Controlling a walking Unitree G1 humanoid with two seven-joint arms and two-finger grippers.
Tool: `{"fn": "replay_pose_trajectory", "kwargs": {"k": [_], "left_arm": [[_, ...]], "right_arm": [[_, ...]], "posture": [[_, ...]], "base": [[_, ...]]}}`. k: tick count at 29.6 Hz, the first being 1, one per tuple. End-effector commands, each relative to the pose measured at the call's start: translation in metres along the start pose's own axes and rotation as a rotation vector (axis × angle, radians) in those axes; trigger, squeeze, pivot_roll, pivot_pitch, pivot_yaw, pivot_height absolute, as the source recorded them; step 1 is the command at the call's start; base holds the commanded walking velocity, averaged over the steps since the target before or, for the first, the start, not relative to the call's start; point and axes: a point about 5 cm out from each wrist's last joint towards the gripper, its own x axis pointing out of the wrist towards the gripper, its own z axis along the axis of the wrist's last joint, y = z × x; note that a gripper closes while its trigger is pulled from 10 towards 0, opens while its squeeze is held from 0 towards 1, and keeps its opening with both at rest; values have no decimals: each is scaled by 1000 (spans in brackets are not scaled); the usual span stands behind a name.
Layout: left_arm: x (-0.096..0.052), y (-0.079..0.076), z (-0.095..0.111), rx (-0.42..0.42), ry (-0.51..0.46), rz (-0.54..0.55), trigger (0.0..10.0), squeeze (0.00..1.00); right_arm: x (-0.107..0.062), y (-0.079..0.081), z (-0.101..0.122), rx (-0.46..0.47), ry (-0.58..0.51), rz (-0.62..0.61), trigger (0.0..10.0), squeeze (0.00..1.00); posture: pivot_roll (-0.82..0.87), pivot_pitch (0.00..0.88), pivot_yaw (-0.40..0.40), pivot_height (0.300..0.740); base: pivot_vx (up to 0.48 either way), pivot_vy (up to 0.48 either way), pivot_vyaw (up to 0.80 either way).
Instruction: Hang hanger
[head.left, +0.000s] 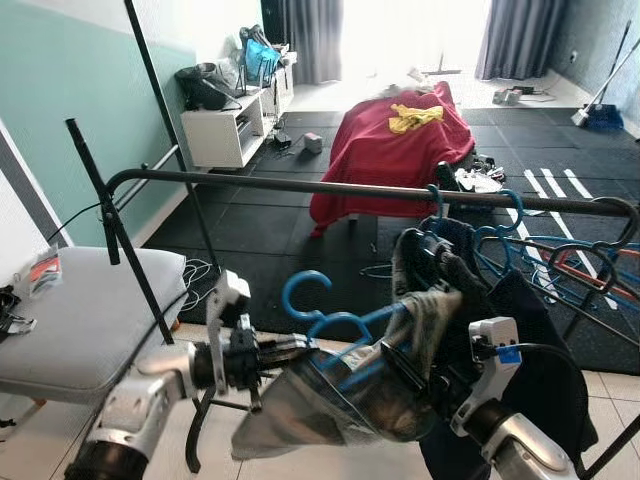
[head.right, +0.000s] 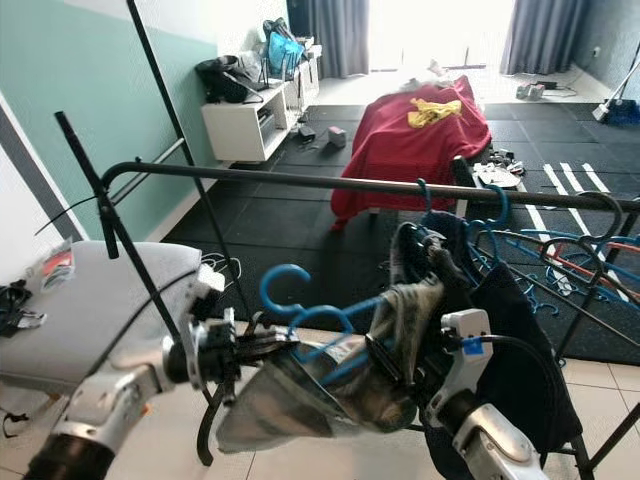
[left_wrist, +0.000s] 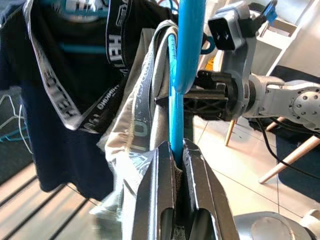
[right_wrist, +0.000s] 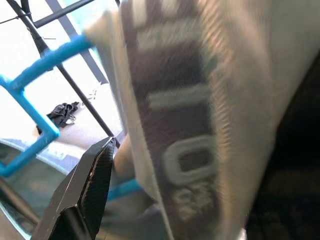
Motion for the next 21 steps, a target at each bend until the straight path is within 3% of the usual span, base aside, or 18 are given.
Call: {"fn": "replay_pose_trajectory", "kwargs": {"k": [1, 7, 13, 17, 19, 21], "left_arm": [[-10, 4, 2, 19, 33, 50, 10000, 0], [-35, 16, 7, 55, 72, 167, 10000, 0], [-62, 37, 22, 117, 77, 355, 10000, 0], [-68, 42, 25, 126, 76, 394, 10000, 0], [-80, 44, 36, 136, 55, 417, 10000, 0], [-81, 39, 40, 140, 48, 380, 10000, 0]], "right_arm": [[0, 0, -4, 8, 29, 4, 10000, 0], [1, -2, -5, 13, 39, 6, 10000, 0], [1, -2, -4, 20, 36, 0, 10000, 0], [1, -2, -4, 17, 37, 0, 10000, 0], [0, -2, -4, 20, 36, 0, 10000, 0], [-1, -2, -4, 23, 36, 1, 10000, 0]], "posture": [[-133, 0, -2, 740], [-125, 0, -5, 740], [-130, 0, -2, 740], [-130, 0, -2, 740], [-128, 0, 0, 740], [-126, 0, -2, 740]], "base": [[0, 0, 0], [0, 0, 0], [0, 0, 0], [0, 0, 0], [0, 0, -800], [0, 0, -800]]}}
